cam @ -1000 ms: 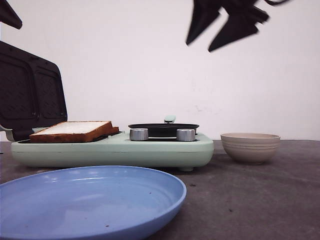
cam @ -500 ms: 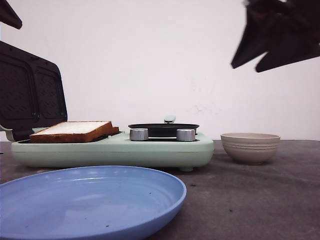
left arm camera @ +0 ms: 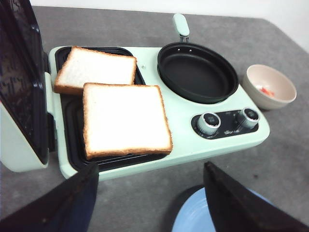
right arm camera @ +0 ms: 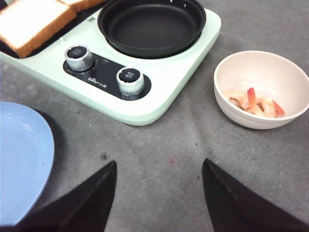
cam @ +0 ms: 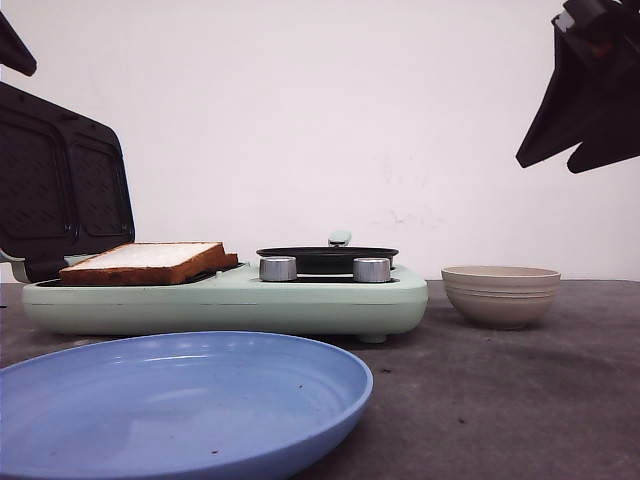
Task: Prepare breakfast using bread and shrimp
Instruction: 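Move the left gripper to the press lid handle and grasp it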
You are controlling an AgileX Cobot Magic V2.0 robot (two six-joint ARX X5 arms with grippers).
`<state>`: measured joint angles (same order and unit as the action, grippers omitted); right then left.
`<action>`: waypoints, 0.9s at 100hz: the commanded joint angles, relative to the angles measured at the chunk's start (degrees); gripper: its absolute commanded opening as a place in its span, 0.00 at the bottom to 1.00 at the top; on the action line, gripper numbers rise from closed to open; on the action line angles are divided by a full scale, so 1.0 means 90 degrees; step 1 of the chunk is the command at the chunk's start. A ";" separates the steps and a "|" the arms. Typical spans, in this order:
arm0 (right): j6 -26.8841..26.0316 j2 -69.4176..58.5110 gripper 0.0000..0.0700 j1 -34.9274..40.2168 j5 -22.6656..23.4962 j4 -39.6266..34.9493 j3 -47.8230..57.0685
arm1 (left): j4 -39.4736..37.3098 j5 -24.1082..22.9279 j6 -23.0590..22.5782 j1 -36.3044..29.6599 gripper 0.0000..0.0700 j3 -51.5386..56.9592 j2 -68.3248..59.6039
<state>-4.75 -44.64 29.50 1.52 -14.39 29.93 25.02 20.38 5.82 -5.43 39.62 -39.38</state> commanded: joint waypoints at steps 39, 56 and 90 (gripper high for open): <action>-0.0056 -0.0022 0.48 0.0029 -0.0007 0.0063 0.0029 | -0.0097 -0.0952 0.2016 0.0602 0.72 0.0231 0.0753; -0.0058 -0.0022 0.48 0.0029 -0.0005 0.0068 0.0029 | -0.0124 -0.0692 0.2630 0.1161 0.74 0.0444 0.0746; -0.0061 -0.0022 0.48 0.0029 -0.0007 0.0068 0.0029 | -0.1324 0.0648 0.4260 0.2351 0.74 0.0641 -0.0153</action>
<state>-4.75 -44.64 29.52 1.52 -14.33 29.93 14.83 24.49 38.83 14.35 44.62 -38.65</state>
